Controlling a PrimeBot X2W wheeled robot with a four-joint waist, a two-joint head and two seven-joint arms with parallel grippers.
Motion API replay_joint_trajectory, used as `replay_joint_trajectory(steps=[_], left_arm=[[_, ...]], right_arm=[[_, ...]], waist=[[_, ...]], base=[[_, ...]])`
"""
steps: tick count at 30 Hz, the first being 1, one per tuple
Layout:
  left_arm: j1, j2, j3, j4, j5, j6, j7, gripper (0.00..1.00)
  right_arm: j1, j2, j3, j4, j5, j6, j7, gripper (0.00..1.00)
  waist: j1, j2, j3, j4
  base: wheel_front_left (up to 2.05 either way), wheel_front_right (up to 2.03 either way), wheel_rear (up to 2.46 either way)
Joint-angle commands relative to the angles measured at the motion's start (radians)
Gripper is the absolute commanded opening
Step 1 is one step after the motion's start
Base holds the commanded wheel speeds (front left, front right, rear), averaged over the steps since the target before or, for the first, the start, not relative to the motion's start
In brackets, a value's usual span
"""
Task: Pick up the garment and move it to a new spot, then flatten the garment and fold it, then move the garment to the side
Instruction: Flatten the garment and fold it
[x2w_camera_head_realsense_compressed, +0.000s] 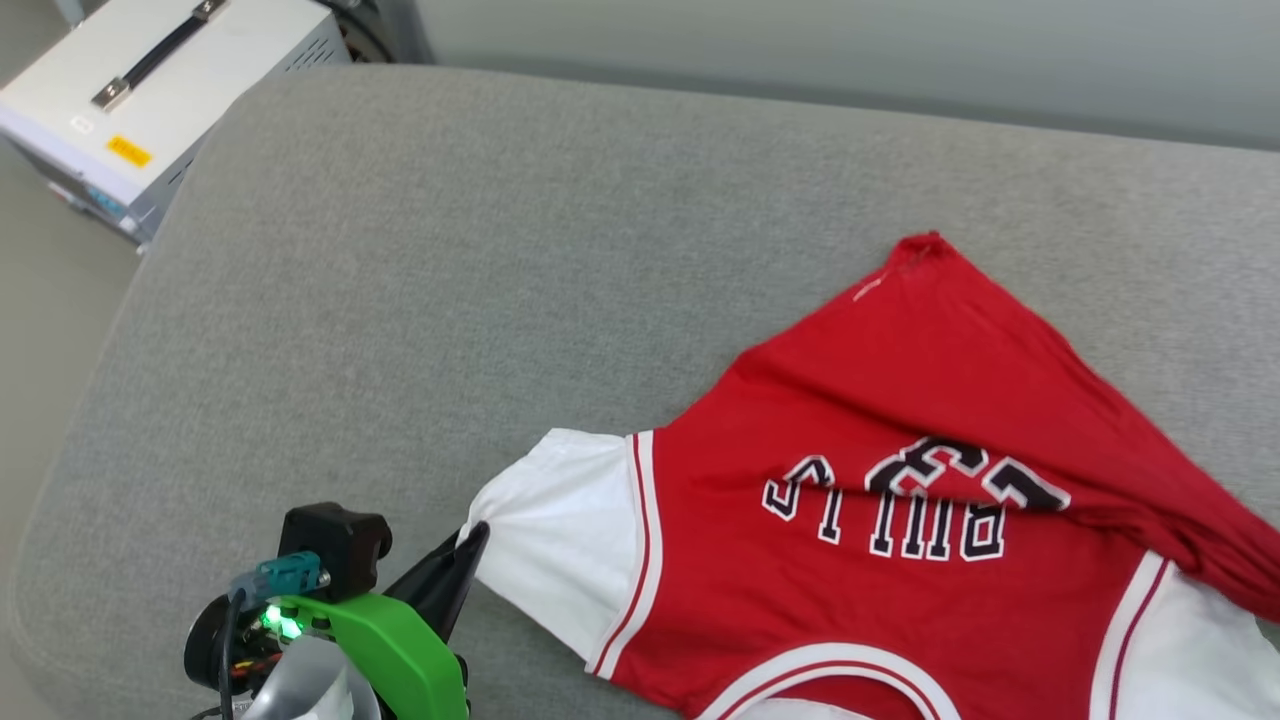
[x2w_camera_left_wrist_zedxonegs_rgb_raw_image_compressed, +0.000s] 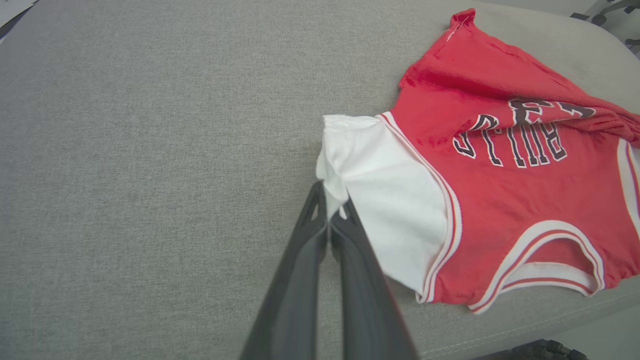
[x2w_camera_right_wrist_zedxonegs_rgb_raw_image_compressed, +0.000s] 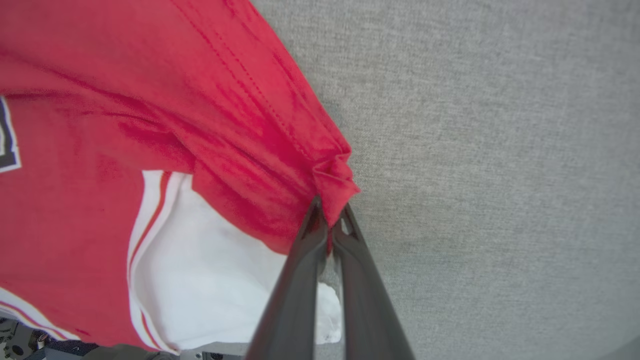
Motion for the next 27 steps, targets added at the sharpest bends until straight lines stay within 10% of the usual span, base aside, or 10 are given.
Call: replay_joint_trajectory(steps=[1, 20, 21, 27], left_arm=[[0.017, -0.005, 0.002, 0.008, -0.009, 0.005, -0.011, 0.00], [-0.005, -0.050, -0.014, 0.075, -0.007, -0.014, -0.058, 0.00], [-0.008, -0.051, -0.015, 0.077, -0.007, -0.015, -0.058, 0.00], [-0.018, -0.049, -0.018, 0.076, -0.001, -0.018, -0.058, 0.00]], right_arm=[[0.047, 0.005, -0.010, -0.023, 0.000, -0.001, 0.000, 0.00], [0.291, 0.152, -0.081, -0.099, 0.000, -0.001, -0.052, 0.00], [0.282, 0.153, -0.080, -0.102, 0.003, -0.001, -0.063, 1.00], [0.226, 0.116, -0.043, -0.168, 0.043, -0.001, -0.085, 1.00]], waist=[[0.0001, 0.0119, -0.061, -0.055], [0.0001, 0.0119, -0.078, -0.066], [0.0001, 0.0119, -0.077, -0.065], [0.0001, 0.0119, -0.064, -0.060]], base=[[0.00, 0.00, 0.00], [0.00, 0.00, 0.00], [0.00, 0.00, 0.00], [0.00, 0.00, 0.00]])
